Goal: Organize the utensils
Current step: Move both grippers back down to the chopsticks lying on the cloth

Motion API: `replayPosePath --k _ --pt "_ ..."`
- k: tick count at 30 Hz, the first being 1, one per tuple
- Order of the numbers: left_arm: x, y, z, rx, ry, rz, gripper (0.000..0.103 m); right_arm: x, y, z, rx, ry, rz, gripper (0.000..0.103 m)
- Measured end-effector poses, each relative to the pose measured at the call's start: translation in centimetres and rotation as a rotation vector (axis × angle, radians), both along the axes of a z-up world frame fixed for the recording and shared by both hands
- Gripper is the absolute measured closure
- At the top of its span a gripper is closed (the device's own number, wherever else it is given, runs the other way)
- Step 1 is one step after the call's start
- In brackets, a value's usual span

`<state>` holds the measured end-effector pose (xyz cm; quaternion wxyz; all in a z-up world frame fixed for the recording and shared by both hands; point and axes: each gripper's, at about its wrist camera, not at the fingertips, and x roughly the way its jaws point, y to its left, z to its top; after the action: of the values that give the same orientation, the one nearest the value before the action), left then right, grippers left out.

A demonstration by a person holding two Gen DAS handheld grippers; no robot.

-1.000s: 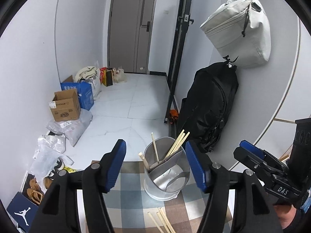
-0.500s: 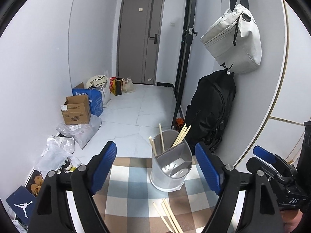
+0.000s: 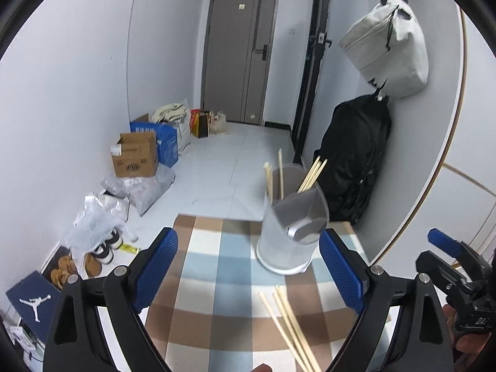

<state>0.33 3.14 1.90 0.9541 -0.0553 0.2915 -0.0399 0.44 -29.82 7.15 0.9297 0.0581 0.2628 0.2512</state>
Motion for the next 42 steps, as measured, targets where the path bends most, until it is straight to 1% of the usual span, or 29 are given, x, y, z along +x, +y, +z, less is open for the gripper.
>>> replayPosePath --k 3,5,9,12,14,19,24,28,31,34,36,37,38,40,41,42 --pt "0.2 0.4 -2.0 -0.010 0.025 0.005 0.013 -0.3 0.3 -1.2 -0.025 0.011 0.005 0.000" --pt "0.3 0.6 -3.1 0.011 0.034 0.014 0.013 -0.4 0.4 -2.3 -0.039 0.024 0.002 0.000" --pt "0.7 1.7 -4.8 -0.018 0.078 0.040 0.013 0.1 1.0 -4.1 -0.065 0.072 0.007 0.000" --pt "0.9 2.4 -5.1 -0.027 0.089 0.073 0.013 0.7 1.5 -5.1 -0.084 0.107 0.017 0.000" --pt "1.1 2.9 -5.3 -0.061 0.105 0.088 0.013 1.2 1.8 -5.9 -0.094 0.139 0.021 0.000" --pt "1.8 3.7 -6.0 -0.088 0.154 0.105 0.013 3.0 2.6 -8.3 -0.120 0.251 0.027 0.000" --pt "2.8 5.1 -6.9 -0.134 0.189 0.130 0.013 5.1 2.9 -10.0 -0.147 0.331 -0.015 0.001" --pt "3.4 5.6 -7.7 -0.164 0.246 0.120 0.013 6.1 3.6 -10.5 -0.181 0.362 -0.013 0.001" --pt "3.2 5.7 -7.4 -0.183 0.246 0.113 0.013 6.7 4.7 -10.6 -0.229 0.361 0.027 0.001" --pt "2.8 5.8 -7.1 -0.188 0.239 0.123 0.013 7.5 6.1 -11.4 -0.281 0.377 0.081 0.002" --pt "3.0 6.0 -7.1 -0.187 0.242 0.124 0.013 7.8 7.2 -12.2 -0.318 0.378 0.111 0.008" --pt "2.9 6.0 -7.1 -0.177 0.242 0.129 0.013 8.0 7.7 -12.7 -0.338 0.383 0.122 0.015" --pt "3.0 6.1 -7.2 -0.173 0.242 0.132 0.013 8.2 8.1 -13.2 -0.353 0.390 0.128 0.027" --pt "3.1 6.5 -7.3 -0.179 0.246 0.135 0.013 8.7 8.7 -14.5 -0.380 0.421 0.146 0.038" --pt "3.1 6.6 -7.4 -0.180 0.248 0.138 0.013 9.0 9.0 -15.2 -0.379 0.442 0.156 0.042" --pt "3.1 6.8 -7.4 -0.176 0.252 0.143 0.013 9.2 9.1 -15.7 -0.379 0.459 0.159 0.044"
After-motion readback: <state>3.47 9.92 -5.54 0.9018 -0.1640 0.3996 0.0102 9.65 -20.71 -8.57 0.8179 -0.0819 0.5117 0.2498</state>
